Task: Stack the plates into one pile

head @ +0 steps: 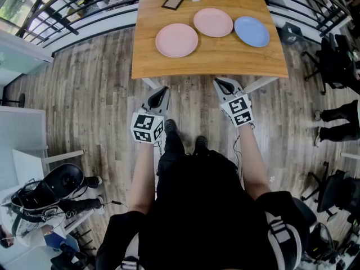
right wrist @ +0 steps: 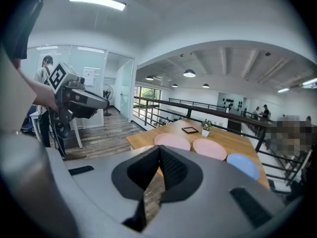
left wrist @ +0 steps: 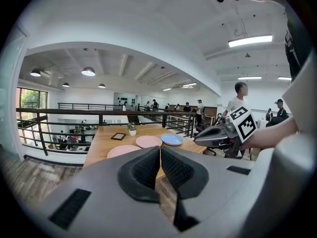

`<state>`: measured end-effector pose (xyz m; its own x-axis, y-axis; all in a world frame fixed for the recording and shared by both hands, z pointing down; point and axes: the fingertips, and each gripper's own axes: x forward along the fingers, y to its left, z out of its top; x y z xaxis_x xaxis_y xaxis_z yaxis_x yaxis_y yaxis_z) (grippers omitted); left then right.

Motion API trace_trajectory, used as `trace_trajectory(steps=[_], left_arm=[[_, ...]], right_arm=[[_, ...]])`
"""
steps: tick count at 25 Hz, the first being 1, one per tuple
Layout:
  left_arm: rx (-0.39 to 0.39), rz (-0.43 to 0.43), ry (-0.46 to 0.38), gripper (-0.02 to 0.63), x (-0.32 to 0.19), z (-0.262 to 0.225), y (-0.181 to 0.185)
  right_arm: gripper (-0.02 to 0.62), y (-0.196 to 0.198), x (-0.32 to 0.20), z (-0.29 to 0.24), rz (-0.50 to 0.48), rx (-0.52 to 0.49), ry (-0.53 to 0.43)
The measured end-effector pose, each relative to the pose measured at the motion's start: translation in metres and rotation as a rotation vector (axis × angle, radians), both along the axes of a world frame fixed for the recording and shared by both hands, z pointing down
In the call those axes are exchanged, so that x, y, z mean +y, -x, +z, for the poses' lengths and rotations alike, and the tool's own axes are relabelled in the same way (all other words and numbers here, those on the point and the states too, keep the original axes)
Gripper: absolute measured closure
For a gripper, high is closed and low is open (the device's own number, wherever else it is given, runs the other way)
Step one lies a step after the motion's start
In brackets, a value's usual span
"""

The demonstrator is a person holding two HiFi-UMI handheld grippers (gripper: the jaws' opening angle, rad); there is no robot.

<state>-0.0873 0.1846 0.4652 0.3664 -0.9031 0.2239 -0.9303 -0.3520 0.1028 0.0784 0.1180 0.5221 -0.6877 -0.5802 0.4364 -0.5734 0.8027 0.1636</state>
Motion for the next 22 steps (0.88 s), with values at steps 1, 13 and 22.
trace_trajectory(steps=[1,13,22], left_arm=[[-0.001,0.002,-0.001,0.581,0.001,0.000,-0.001],[0.004,0.013,-0.018,0.583,0.006,-0.002,-0.005],[0.047,0.025,-0.016,0.581,0.011,-0.003,-0.013]], right_arm=[[0.588,0.000,0.001,0.001,-0.005,-0.006,0.003],[0.588,0.001,0.013,0.003,-0.020,-0.016,0.001],[0.571,-0.003,0.015,0.006,-0.021,-0.012,-0.003]])
